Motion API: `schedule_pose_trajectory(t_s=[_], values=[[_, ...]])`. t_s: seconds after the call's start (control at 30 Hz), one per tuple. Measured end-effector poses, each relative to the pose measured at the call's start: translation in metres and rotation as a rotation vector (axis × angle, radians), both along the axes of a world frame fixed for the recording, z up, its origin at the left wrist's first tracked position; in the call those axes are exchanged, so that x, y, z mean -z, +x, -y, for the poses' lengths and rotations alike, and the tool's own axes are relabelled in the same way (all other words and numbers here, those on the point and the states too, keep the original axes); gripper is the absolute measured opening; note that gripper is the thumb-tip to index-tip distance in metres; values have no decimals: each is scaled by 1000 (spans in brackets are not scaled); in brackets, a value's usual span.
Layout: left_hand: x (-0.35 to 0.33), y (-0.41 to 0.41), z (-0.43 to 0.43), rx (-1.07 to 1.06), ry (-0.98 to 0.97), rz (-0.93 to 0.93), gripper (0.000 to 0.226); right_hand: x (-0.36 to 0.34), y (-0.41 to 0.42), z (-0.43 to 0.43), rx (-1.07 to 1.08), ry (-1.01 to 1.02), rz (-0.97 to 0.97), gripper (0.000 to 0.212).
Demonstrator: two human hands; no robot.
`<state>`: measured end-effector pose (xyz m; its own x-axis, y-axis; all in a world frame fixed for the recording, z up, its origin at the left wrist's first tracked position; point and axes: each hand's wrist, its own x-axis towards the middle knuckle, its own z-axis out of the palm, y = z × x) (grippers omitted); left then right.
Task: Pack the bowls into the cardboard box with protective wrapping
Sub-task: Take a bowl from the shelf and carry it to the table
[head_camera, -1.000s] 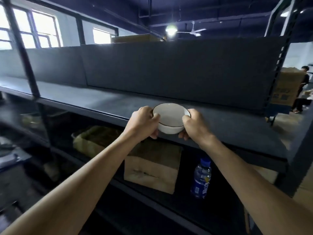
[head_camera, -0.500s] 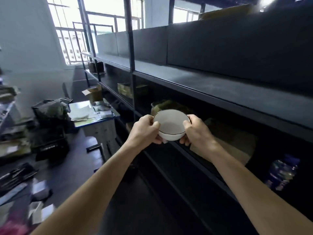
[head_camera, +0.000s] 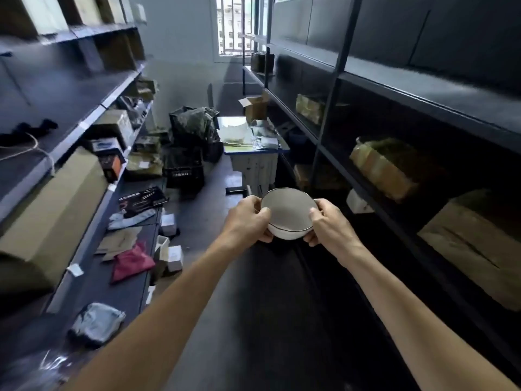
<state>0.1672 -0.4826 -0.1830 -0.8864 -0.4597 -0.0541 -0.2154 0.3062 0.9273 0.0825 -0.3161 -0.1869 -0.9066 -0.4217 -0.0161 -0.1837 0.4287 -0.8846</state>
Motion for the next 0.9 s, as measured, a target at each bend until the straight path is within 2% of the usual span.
schedule_pose_trajectory(t_s=[0.4, 0.7, 0.9], values=[[22, 38, 37, -339, 4, 58, 12, 33, -5, 75, -281, -23, 70, 23], [65, 9, 9, -459, 90, 92, 19, 68, -45, 64, -394, 35, 74, 22], [93, -10, 6, -453, 134, 134, 19, 90, -65, 61, -398, 65, 133, 25]])
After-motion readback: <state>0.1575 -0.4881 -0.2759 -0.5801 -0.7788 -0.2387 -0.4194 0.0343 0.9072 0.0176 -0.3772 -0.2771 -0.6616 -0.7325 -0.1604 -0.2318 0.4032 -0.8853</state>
